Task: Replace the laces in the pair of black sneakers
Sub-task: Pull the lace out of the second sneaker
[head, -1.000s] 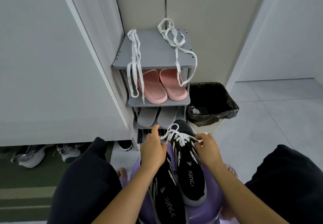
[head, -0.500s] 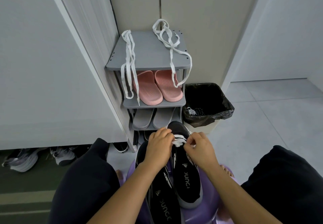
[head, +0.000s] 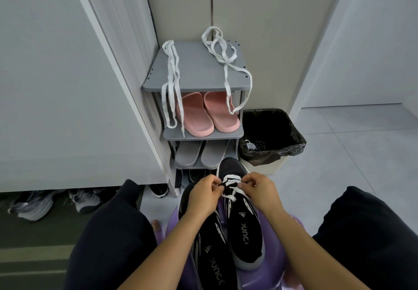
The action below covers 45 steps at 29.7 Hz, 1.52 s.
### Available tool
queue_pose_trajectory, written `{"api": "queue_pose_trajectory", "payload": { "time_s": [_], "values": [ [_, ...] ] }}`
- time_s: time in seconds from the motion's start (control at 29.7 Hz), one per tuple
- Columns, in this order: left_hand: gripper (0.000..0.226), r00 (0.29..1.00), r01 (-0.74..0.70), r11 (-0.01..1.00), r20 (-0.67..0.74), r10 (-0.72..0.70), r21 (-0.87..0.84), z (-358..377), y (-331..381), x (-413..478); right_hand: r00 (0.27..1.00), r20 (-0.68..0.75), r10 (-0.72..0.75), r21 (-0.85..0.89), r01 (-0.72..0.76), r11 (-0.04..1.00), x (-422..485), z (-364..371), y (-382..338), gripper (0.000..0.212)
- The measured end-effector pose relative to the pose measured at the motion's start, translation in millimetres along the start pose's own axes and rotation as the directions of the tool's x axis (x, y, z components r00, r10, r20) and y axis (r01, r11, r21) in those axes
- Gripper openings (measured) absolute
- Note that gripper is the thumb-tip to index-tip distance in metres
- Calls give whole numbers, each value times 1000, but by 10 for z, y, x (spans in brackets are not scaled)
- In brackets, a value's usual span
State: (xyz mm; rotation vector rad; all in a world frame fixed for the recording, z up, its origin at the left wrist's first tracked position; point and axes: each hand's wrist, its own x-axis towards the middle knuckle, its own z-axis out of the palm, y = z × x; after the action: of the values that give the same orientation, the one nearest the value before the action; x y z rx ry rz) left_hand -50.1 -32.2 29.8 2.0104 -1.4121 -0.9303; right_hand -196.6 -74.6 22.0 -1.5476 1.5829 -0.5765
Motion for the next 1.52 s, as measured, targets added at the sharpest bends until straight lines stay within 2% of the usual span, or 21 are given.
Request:
{"api": "queue_pose_trajectory", "payload": {
  "time_s": [0.1,0.24,0.37,0.51,0.57,0.71,0.81,0.98,1.05,1.15,1.25,1.31,1.35,1.45,1.52],
  "values": [
    [22,1000,5,999,-31,-6,-38,109,17,31,1000,6,-1,2,1,1000,28,25,-11,7],
    [28,994,66,990,-79,-77,-128,226,54,-2,1000,-13,26,51,-26,998,43,40,-23,26],
    [45,991,119,993,-55,-120,-18,284,94,-62,999,-1,32,87,-32,996,52,40,-90,15],
    [41,990,117,993,-73,-119,-23,251,92,-105,997,51,60,222,-70,972,75,-59,-166,25],
    [36,988,126,991,-88,-129,-45,243,94,-116,996,46,79,260,-88,962,64,-100,-147,18],
    [43,989,131,990,-66,-134,-43,238,119,-137,986,68,152,132,-160,978,57,-89,-2,18],
    [60,994,112,993,4,-112,20,251,131,-160,990,11,141,105,-141,984,60,-79,30,10],
    [80,987,140,990,76,-140,-3,224,176,-218,969,-235,-72,-5,73,997,53,-95,-20,3],
    [75,988,146,989,51,-144,-34,228,170,-230,979,-205,-3,21,8,1000,59,-127,-8,11],
    [57,992,125,992,11,-125,-36,233,155,-224,996,-51,79,-128,-85,988,34,-92,69,23],
    [56,993,119,992,5,-119,-44,227,158,-228,989,-148,31,-33,-36,999,35,-116,60,13],
    [55,993,120,991,10,-119,-63,224,158,-241,971,-236,36,73,-19,997,72,-201,24,13],
    [54,993,116,991,10,-116,-68,226,154,-249,971,-232,52,103,-28,994,87,-238,6,14],
    [52,994,112,991,-6,-113,-78,230,137,-257,987,-76,140,30,-138,990,67,-175,47,24],
    [52,993,119,989,-15,-120,-87,226,144,-256,989,-38,144,1,-144,990,36,-99,100,32]
  ]
}}
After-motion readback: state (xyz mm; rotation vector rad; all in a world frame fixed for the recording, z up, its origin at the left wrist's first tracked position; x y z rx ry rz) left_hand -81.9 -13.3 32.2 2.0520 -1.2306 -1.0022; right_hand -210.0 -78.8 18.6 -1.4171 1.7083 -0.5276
